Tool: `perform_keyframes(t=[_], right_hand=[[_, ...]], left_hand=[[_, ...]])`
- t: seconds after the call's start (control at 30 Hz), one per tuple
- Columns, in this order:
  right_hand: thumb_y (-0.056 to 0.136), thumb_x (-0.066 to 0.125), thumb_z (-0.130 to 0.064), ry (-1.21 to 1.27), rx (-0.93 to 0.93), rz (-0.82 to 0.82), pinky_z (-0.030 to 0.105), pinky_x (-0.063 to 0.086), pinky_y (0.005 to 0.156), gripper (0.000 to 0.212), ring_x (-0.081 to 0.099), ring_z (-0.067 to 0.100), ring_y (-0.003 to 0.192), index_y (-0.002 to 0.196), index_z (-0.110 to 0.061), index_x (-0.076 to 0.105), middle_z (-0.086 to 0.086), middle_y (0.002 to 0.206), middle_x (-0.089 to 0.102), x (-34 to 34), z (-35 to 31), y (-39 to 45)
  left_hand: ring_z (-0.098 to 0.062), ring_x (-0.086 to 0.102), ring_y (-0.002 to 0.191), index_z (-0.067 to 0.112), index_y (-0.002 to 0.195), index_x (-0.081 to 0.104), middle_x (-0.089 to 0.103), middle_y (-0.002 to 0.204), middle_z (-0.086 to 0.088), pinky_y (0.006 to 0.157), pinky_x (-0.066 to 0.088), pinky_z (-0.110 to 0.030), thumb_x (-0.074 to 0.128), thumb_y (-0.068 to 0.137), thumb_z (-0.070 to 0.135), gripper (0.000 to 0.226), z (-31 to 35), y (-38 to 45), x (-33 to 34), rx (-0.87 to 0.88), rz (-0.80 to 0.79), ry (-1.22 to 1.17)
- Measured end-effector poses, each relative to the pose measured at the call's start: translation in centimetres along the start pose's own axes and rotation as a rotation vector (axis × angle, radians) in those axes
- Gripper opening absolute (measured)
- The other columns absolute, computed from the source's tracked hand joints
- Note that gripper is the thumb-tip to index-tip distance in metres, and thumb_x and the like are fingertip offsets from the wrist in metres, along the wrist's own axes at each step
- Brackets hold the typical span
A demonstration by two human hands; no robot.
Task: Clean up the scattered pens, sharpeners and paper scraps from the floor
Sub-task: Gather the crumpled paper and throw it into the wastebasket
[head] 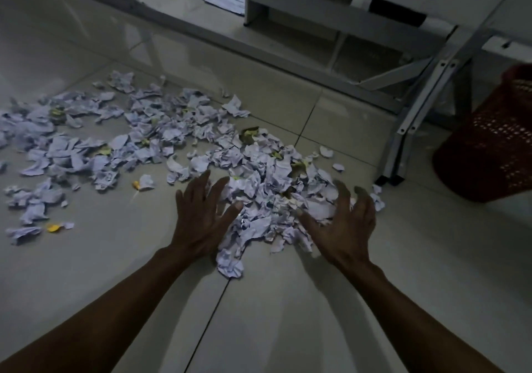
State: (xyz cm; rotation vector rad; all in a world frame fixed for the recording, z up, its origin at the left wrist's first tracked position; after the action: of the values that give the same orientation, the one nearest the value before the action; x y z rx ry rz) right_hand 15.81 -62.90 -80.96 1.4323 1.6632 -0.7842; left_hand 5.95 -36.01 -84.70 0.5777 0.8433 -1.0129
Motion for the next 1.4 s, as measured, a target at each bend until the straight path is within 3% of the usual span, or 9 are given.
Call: perform_keyframes(t=[0.23, 0.53, 0.63, 0.67, 0.73, 0.9, 1.23, 1.33, 1.4], right_hand=[[0.040, 0.045, -0.100, -0.020, 0.185, -0.250, 0.058, -0.011, 0.116, 0.130, -0.023, 0.029, 0.146, 0.149, -0.050, -0.006, 0.008, 0.162, -0.015, 1.5, 4.5, 3.6], [0.031, 0.044, -0.102, -0.022, -0.038, -0.311, 0.055, 0.000, 0.120, 0.142, -0.016, 0.023, 0.149, 0.151, -0.045, -0.007, 0.002, 0.163, -0.011, 4.3, 1.4, 2.2], [0.032, 0.047, -0.101, 0.001, -0.070, -0.312, 0.055, -0.001, 0.120, 0.142, -0.018, 0.022, 0.148, 0.149, -0.046, -0.012, 0.002, 0.163, -0.014, 4.9, 0.4, 1.2], [0.033, 0.050, -0.101, 0.015, -0.078, -0.307, 0.055, -0.001, 0.120, 0.142, -0.017, 0.022, 0.149, 0.149, -0.047, -0.013, 0.001, 0.163, -0.014, 5.1, 0.1, 1.1], [0.034, 0.056, -0.097, 0.035, -0.088, -0.302, 0.055, 0.000, 0.120, 0.142, -0.016, 0.022, 0.149, 0.147, -0.049, -0.015, 0.001, 0.163, -0.013, 5.2, -0.6, 1.1], [0.035, 0.066, -0.092, 0.062, -0.100, -0.283, 0.055, 0.000, 0.120, 0.146, -0.015, 0.023, 0.149, 0.149, -0.046, -0.013, 0.003, 0.163, -0.011, 5.8, -2.4, 1.2], [0.031, 0.048, -0.092, 0.014, -0.139, -0.226, 0.056, 0.003, 0.119, 0.144, -0.005, 0.028, 0.149, 0.154, -0.036, -0.002, 0.009, 0.162, 0.000, 7.0, -3.6, 1.7], [0.032, 0.048, -0.086, -0.002, -0.166, -0.229, 0.056, 0.004, 0.119, 0.140, -0.001, 0.028, 0.149, 0.154, -0.034, 0.004, 0.008, 0.162, 0.005, 7.0, -4.0, 2.0], [0.033, 0.047, -0.087, -0.015, -0.179, -0.231, 0.055, 0.004, 0.119, 0.138, -0.001, 0.028, 0.149, 0.154, -0.036, 0.005, 0.008, 0.162, 0.005, 7.2, -4.0, 2.1]], left_hand=[[-0.025, -0.007, 0.148, 0.046, 0.148, 0.017, -0.002, 0.161, 0.005, 0.115, -0.005, -0.057, 0.019, 0.073, 0.087, 0.085, 0.7, 3.7, -1.1, 0.022, -0.005, 0.004], [-0.032, -0.032, 0.140, 0.053, 0.146, 0.003, -0.022, 0.158, 0.005, 0.105, -0.023, -0.065, 0.028, 0.070, 0.090, 0.088, 4.7, 10.9, 1.2, 0.007, -0.232, 0.105], [-0.034, -0.032, 0.140, 0.054, 0.145, 0.002, -0.024, 0.157, 0.006, 0.101, -0.025, -0.053, 0.022, 0.067, 0.094, 0.091, 4.9, 12.1, 4.0, 0.004, -0.372, 0.136], [-0.034, -0.030, 0.141, 0.054, 0.145, 0.005, -0.022, 0.158, 0.005, 0.108, -0.010, -0.064, 0.018, 0.064, 0.096, 0.092, 5.0, 12.2, 5.0, 0.014, -0.406, 0.151], [-0.033, -0.024, 0.143, 0.056, 0.143, 0.016, -0.016, 0.160, 0.004, 0.106, -0.019, -0.066, 0.019, 0.070, 0.092, 0.081, 5.4, 11.7, 6.1, 0.033, -0.413, 0.200], [-0.024, -0.010, 0.148, 0.048, 0.141, 0.033, 0.000, 0.162, 0.004, 0.111, -0.016, -0.056, 0.030, 0.089, 0.071, 0.057, 7.2, 9.5, 6.8, 0.141, -0.255, 0.181], [-0.016, 0.021, 0.145, 0.023, 0.130, 0.056, 0.041, 0.149, 0.003, 0.118, -0.003, -0.038, 0.030, 0.083, 0.053, 0.062, 9.0, 5.6, 6.5, 0.265, -0.172, -0.177], [-0.014, 0.046, 0.129, 0.026, 0.114, 0.066, 0.063, 0.126, 0.002, 0.119, 0.008, -0.036, 0.043, 0.089, 0.035, 0.035, 9.5, 5.0, 6.0, 0.229, -0.168, -0.331], [-0.012, 0.061, 0.093, 0.025, 0.086, 0.067, 0.070, 0.086, 0.005, 0.110, 0.029, -0.036, 0.046, 0.094, 0.035, 0.025, 9.3, 4.8, 5.4, 0.146, -0.122, -0.441]])
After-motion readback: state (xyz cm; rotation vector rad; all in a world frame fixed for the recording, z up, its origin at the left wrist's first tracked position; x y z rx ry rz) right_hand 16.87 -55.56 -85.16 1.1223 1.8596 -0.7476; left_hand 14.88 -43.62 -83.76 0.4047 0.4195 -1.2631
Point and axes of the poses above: each hand's wrist, its own y-axis towards the middle knuckle, its own x-axis out of the palm, z = x × y, the point moved 9 cm from there along y, towards the middle knuckle
